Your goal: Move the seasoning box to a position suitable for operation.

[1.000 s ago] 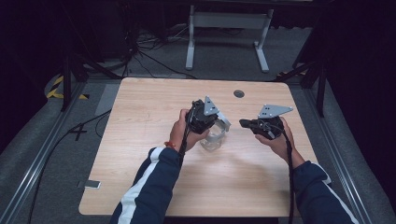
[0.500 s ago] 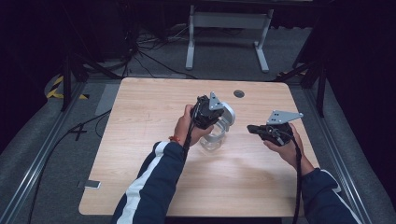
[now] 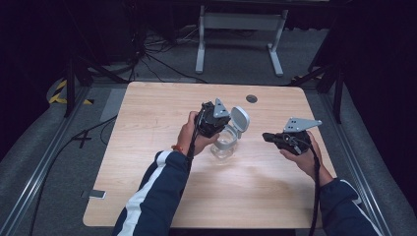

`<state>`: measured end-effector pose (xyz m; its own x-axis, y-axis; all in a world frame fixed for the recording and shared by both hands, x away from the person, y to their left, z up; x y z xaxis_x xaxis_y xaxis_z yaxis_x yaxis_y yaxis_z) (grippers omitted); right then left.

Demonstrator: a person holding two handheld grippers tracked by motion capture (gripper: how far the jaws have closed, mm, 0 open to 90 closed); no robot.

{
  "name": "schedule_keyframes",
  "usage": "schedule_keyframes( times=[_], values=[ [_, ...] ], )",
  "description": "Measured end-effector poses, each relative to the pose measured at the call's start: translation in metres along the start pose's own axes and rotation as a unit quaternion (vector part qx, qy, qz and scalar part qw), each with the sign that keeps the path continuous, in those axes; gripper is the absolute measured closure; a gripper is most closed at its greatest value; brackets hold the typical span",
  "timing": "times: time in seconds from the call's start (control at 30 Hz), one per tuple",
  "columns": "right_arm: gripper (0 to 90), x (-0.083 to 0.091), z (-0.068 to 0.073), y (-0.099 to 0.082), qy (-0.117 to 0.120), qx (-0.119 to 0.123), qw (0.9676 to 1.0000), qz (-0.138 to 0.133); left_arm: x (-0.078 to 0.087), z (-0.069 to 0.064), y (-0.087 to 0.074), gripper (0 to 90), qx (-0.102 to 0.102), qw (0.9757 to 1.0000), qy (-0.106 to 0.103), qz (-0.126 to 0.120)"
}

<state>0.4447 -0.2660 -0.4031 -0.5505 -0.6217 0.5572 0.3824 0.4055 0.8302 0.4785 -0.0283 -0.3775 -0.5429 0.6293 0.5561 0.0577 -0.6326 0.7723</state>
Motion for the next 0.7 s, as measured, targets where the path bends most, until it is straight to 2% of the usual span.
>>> schedule_keyframes(
  times=[0.13, 0.37, 0.5, 0.67, 0.7],
  values=[
    [89.6, 0.0, 0.001, 0.0, 0.0, -0.001, 1.0, 0.001, 0.015, 0.003, -0.01, 88.0, -0.008, 1.0, 0.005, 0.0],
    [87.8, 0.002, 0.001, -0.001, -0.003, 0.001, 1.0, 0.005, 0.042, 0.003, -0.034, 85.9, -0.006, 1.0, 0.004, 0.003],
    [87.7, 0.003, 0.001, -0.001, -0.003, 0.004, 1.0, 0.005, 0.053, 0.003, -0.053, 84.8, -0.01, 0.9997, 0.012, 0.017],
    [86.6, 0.004, 0.003, -0.003, -0.004, 0.007, 0.9999, 0.011, 0.066, 0.003, -0.078, 83.5, -0.001, 0.9993, 0.014, 0.035],
    [86.3, 0.005, 0.003, -0.004, -0.003, 0.007, 0.9999, 0.013, 0.068, 0.004, -0.083, 83.4, -0.005, 0.9991, 0.018, 0.038]
  ],
)
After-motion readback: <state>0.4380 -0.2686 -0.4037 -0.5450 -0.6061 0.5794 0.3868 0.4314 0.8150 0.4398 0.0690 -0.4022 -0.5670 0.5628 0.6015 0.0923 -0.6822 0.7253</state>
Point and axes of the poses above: each handheld gripper's, and its own axes: x roughly backward along the jaws, y roughly out of its top, z roughly to its left, the point moved 5 cm from there along -x, roughly forward along the jaws, and after that the axes turned 9 degrees about -x, right-handed, at the moved point
